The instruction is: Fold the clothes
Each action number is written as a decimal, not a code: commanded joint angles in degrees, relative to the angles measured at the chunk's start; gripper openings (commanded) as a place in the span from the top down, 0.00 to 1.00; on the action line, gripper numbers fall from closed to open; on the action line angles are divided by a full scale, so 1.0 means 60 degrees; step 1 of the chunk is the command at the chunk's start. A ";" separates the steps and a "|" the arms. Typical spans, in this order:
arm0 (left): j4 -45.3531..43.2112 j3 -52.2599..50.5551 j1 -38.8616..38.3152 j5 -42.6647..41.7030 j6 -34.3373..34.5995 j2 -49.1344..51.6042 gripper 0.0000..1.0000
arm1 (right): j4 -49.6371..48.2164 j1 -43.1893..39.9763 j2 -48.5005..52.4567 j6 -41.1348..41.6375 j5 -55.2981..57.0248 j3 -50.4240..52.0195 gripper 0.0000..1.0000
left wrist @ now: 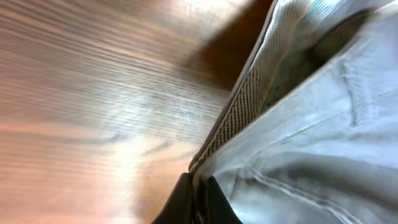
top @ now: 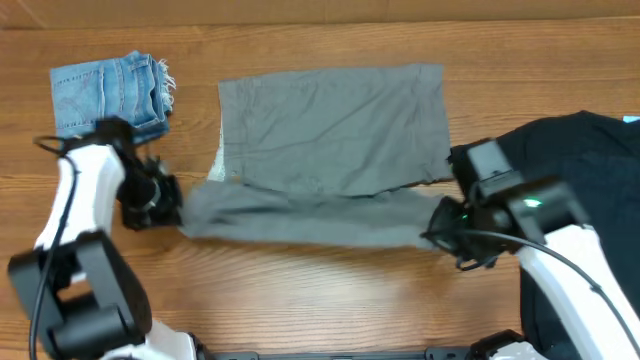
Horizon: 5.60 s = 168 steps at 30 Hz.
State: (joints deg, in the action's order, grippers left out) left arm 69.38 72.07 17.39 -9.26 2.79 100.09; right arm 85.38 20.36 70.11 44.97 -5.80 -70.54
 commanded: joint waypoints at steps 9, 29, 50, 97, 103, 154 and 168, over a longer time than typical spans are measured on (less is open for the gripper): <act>0.1377 0.2266 0.0539 0.0874 -0.0197 -0.3402 0.96 | 0.1942 0.0033 -0.0554 0.0000 0.1271 -0.4765 0.96; -0.0346 0.1089 -0.0098 0.1650 0.0178 -0.2459 0.96 | 0.0025 -0.0331 0.3483 -0.0324 0.3279 -0.5111 0.94; -0.1453 0.0867 -0.0157 0.0605 -0.0004 -0.0317 0.26 | -0.0623 -0.3235 0.6670 -0.3330 0.0408 -0.5056 0.04; -0.3894 -0.1592 0.1060 0.0288 0.0066 -0.0310 0.43 | -0.4328 -0.3016 0.5621 -0.5515 -0.4371 0.0736 0.22; -0.3858 -0.1592 0.1027 0.0288 0.0066 -0.0310 0.43 | -0.4204 -0.2546 0.5621 -0.5712 -0.4998 0.0747 0.29; -0.3679 -0.1592 0.1027 0.0295 -0.0044 -0.0310 0.44 | -0.7107 -0.1672 0.5621 -0.1570 -0.5319 0.1038 0.19; -0.3676 -0.1592 0.1027 0.0288 -0.0040 -0.0310 0.44 | -0.7282 -0.1468 0.5559 -0.1147 -0.6324 0.1024 0.23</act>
State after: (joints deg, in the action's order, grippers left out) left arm 47.33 61.60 23.99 -6.87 2.96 98.17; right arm 41.93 11.29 105.14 38.79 -42.26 -64.27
